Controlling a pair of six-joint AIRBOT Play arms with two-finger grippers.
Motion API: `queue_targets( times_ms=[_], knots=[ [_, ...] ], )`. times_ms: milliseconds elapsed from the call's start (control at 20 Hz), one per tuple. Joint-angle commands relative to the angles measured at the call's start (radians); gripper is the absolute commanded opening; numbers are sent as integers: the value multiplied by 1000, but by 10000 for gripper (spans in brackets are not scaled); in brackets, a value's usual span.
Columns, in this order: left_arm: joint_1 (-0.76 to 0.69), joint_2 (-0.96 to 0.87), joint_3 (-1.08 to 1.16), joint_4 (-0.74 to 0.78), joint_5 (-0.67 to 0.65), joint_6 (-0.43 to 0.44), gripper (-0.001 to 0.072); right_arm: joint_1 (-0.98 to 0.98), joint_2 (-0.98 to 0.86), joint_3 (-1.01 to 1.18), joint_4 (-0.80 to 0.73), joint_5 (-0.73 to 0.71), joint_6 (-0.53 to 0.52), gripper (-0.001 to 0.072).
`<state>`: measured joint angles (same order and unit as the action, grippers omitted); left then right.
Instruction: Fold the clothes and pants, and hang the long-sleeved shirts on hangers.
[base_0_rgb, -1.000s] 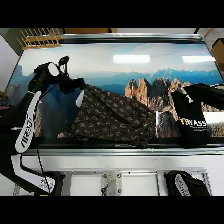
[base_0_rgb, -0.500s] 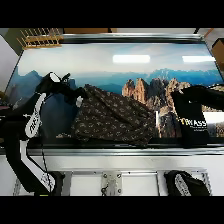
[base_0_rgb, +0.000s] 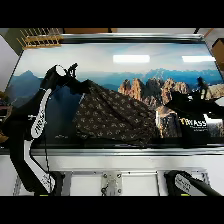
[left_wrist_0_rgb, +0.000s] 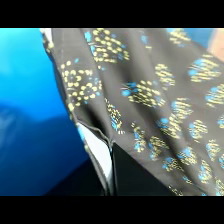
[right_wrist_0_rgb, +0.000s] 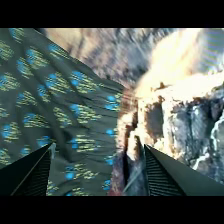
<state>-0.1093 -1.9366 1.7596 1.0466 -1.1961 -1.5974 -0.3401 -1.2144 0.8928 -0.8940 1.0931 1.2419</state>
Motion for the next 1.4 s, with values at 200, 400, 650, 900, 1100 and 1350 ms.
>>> queue_targets(
  times_ms=[200,400,650,900,1100,1350],
  knots=[
    [-3,-1,45,0,-28,12,4,156,-333,-23,180,-156,-69,609],
    [1,-1,45,0,-31,12,4,228,-337,-16,211,-265,-69,543],
    [17,121,46,1,-28,12,3,209,-235,126,198,-208,-112,16],
    [53,547,45,8,7,67,4,167,58,495,187,-51,-128,16],
    [27,883,45,8,10,83,4,168,301,594,190,-53,-128,16],
    [-37,1117,37,8,-15,81,4,168,477,594,77,51,13,16]
  ],
)
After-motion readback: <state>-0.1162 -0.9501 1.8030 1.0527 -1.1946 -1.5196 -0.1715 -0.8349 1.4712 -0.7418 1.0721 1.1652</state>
